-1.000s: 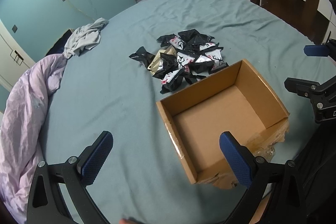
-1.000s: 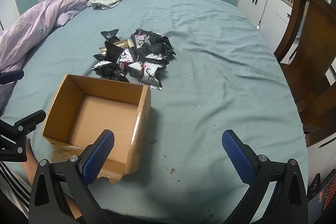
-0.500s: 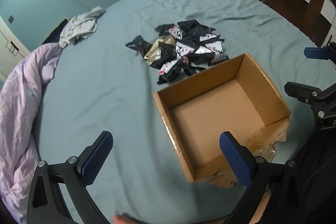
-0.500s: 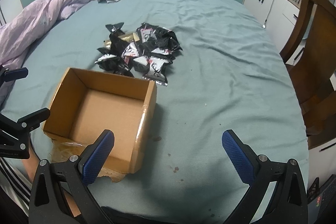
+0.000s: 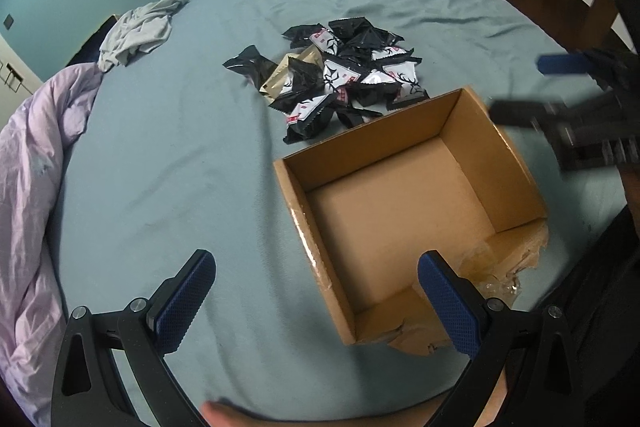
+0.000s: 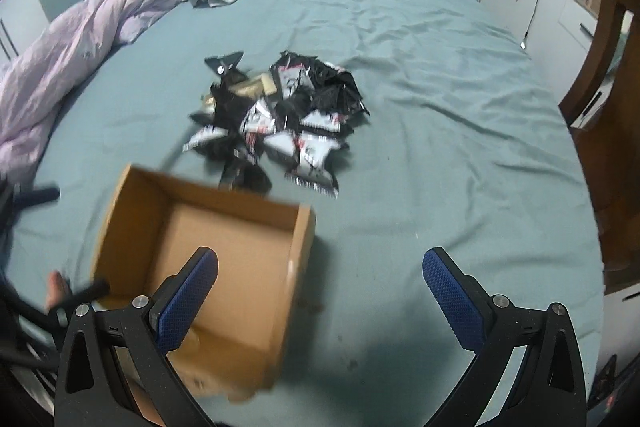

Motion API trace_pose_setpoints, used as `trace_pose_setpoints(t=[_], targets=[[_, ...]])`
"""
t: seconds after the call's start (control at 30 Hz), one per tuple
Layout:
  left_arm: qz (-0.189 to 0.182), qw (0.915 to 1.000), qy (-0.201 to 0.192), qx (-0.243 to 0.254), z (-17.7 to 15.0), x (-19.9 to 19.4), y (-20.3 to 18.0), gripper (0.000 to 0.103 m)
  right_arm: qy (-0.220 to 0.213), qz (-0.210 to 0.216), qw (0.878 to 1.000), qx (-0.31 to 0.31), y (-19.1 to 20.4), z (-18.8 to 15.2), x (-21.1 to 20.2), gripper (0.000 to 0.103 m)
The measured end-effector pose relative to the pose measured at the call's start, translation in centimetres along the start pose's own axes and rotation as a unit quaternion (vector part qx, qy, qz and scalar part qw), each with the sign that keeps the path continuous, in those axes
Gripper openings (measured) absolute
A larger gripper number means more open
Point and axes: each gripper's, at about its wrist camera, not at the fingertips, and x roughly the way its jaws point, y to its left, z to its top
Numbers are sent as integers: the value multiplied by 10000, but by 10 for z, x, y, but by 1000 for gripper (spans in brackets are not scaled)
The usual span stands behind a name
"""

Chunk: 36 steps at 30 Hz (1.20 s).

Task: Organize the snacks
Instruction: 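Reach the right gripper into the snack pile and close on a white deer packet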

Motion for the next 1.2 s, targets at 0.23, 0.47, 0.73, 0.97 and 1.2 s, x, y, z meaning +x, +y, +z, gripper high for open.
trace_pose_setpoints(t=[0.23,0.47,0.73,0.97,1.2], targets=[[-94,9995,153,-243,3,7,11,103,198,206,9983,506,-24,41,45,103],[-149,9990,197,-375,5,11,17,103,805,265,9938,726,-27,65,105,102],[-259,9982,263,-481,8,14,22,103,1191,386,9895,721,-26,75,146,93],[-306,9978,265,-534,8,15,23,103,1200,712,9867,839,-30,83,156,83],[-441,9960,24,-780,8,6,28,103,1154,443,9903,637,-29,83,169,35]])
